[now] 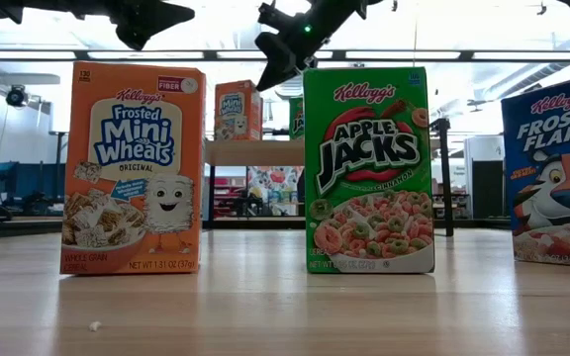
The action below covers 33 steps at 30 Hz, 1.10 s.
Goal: Stack cereal on shelf
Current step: Put the right orange cereal box aligned with the other orange cereal box on the shelf
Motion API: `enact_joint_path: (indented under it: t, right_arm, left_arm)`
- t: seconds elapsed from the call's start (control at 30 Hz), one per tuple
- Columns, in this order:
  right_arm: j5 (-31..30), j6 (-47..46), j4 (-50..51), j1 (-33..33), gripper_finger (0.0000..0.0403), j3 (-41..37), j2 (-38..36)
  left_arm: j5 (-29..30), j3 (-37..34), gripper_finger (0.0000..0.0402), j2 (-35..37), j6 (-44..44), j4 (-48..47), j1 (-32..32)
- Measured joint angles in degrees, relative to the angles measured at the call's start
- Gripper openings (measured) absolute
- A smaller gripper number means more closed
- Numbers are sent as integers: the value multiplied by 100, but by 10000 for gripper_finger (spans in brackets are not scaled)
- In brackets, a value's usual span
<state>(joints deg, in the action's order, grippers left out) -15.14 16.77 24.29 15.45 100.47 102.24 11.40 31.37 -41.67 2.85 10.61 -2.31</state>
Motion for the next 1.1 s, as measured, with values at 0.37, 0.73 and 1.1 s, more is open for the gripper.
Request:
enact_joint_path:
  t: [0.37, 0.73, 1.1]
  right_arm:
    - [307, -41, 755, -16, 9, -102, -373]
    - [1269, -4, -1227, -171, 9, -2818, -1764]
    - [1413, 194, -3507, -47, 9, -5042, -3212]
  left_arm:
    - [6, -2, 227, -51, -58, 7, -1]
    - [685, -2, 226, -550, -412, 142, 11]
    - [1065, 633, 109, -796, 286, -312, 1173]
